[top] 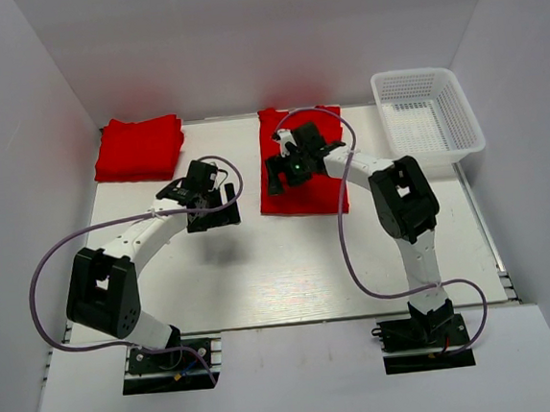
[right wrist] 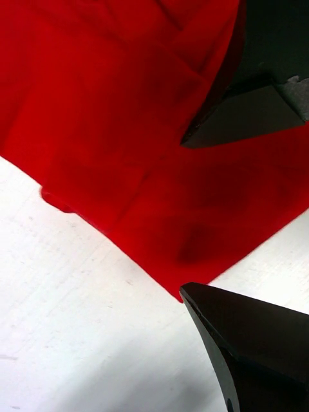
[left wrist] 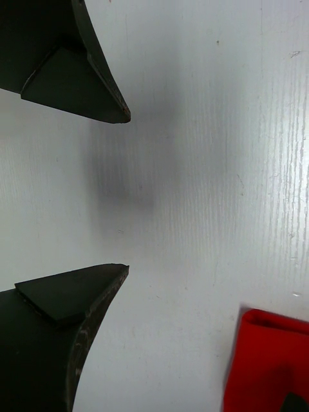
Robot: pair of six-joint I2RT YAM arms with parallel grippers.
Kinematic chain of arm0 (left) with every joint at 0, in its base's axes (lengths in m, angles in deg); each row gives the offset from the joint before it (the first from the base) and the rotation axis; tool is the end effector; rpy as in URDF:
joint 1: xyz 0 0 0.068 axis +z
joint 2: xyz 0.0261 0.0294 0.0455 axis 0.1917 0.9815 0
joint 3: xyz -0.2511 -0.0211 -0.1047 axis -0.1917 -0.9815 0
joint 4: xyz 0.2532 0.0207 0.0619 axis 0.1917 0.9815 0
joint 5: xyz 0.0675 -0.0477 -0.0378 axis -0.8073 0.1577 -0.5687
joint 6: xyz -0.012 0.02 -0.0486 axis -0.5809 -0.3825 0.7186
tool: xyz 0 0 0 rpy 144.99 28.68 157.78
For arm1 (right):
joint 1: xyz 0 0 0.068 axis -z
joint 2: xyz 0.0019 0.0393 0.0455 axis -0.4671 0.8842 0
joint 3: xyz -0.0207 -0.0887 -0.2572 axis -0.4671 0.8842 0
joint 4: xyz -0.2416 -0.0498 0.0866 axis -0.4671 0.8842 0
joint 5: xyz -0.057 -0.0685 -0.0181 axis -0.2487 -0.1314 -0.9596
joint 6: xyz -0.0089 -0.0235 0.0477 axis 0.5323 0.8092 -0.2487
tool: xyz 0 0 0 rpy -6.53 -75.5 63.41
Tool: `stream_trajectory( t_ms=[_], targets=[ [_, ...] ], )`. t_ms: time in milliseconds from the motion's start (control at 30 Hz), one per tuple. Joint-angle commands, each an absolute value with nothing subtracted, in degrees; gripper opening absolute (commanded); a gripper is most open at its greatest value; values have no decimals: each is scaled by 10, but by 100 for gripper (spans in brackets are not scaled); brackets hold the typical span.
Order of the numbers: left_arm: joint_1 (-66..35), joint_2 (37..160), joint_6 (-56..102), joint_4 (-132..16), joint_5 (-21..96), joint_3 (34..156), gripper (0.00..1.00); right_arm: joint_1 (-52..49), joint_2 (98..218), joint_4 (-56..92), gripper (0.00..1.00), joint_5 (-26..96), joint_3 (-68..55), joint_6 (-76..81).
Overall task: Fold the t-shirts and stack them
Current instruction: Fold the folded rectangular tshirt in 1/3 of the way
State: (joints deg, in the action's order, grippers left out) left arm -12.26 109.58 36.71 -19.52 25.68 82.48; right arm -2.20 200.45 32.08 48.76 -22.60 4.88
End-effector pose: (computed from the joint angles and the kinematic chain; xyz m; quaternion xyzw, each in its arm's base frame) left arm 0.2748 -0.1161 0.2232 -0.0255 0.9715 -0.0701 0.2252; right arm 0.4092 0.2514 0.1785 -0.2670 0.8753 0.2699 0.2995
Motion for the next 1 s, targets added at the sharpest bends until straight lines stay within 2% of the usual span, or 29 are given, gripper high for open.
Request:
stream_trajectory(
  t_ms=[0, 200, 333, 500, 767, 967],
  targets=[
    [-122, 1091, 363, -187, 245, 849, 100, -24, 2016, 264, 90, 466, -253, 26],
    [-122, 1097, 363, -187, 250, 854, 100, -13, 2041, 128, 90, 321, -275, -4],
    [-122, 1091, 363, -187, 250, 859, 100, -5, 2063, 123, 90, 317, -348, 5],
    [-122, 1086, 357, -199, 250, 865, 100, 3, 2022, 145, 90, 315, -339, 11],
    [-127, 1122, 337, -236, 282, 883, 100, 17, 1869, 222, 90, 241, -223, -3],
    [-134, 1210, 320, -249, 309, 946, 100, 31, 1731, 271, 90, 118, -29, -78]
  ],
)
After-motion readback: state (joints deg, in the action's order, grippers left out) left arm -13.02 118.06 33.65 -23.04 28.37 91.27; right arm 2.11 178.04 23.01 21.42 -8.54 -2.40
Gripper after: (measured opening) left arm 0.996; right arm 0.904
